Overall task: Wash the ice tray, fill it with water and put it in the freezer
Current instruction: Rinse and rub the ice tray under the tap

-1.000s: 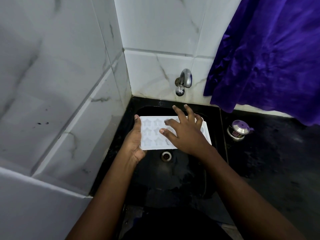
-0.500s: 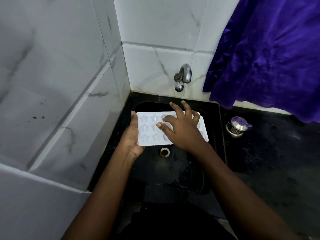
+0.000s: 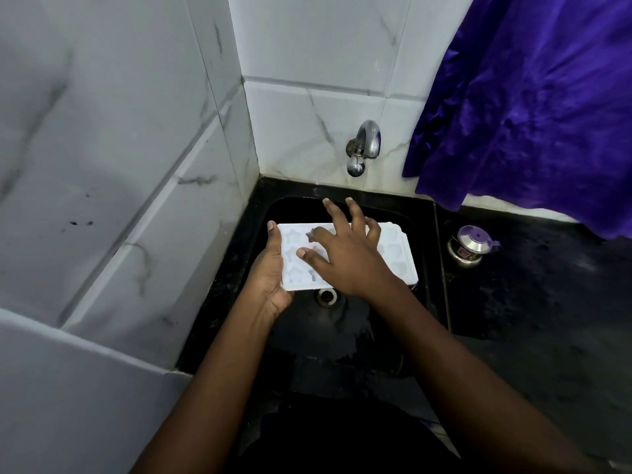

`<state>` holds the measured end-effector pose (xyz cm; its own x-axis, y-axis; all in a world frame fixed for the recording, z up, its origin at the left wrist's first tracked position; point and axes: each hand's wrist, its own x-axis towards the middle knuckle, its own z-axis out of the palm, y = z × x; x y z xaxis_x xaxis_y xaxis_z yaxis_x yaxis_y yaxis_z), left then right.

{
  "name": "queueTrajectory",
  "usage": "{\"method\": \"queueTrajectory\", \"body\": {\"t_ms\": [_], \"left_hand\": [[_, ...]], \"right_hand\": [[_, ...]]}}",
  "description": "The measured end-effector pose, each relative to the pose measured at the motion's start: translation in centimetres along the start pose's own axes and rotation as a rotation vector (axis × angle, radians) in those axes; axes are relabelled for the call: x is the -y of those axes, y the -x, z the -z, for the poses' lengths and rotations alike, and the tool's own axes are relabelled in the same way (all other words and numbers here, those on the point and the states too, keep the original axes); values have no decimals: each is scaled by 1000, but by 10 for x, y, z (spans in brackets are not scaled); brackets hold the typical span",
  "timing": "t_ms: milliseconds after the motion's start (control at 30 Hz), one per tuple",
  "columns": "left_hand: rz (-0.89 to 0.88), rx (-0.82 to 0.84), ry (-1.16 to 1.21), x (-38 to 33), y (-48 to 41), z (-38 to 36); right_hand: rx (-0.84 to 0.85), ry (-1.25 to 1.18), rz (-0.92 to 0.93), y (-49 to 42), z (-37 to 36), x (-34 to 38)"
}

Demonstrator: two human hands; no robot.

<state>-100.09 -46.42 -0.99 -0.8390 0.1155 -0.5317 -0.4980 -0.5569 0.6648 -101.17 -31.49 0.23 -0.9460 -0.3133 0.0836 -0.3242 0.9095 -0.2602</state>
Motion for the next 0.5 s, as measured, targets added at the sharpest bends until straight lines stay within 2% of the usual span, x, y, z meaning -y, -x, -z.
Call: {"method": "queueTrajectory", "body": {"t_ms": [500], "left_hand": [[-25,-22,21,0,7,8]], "right_hand": [[9,-84,36,2,-4,9]]}}
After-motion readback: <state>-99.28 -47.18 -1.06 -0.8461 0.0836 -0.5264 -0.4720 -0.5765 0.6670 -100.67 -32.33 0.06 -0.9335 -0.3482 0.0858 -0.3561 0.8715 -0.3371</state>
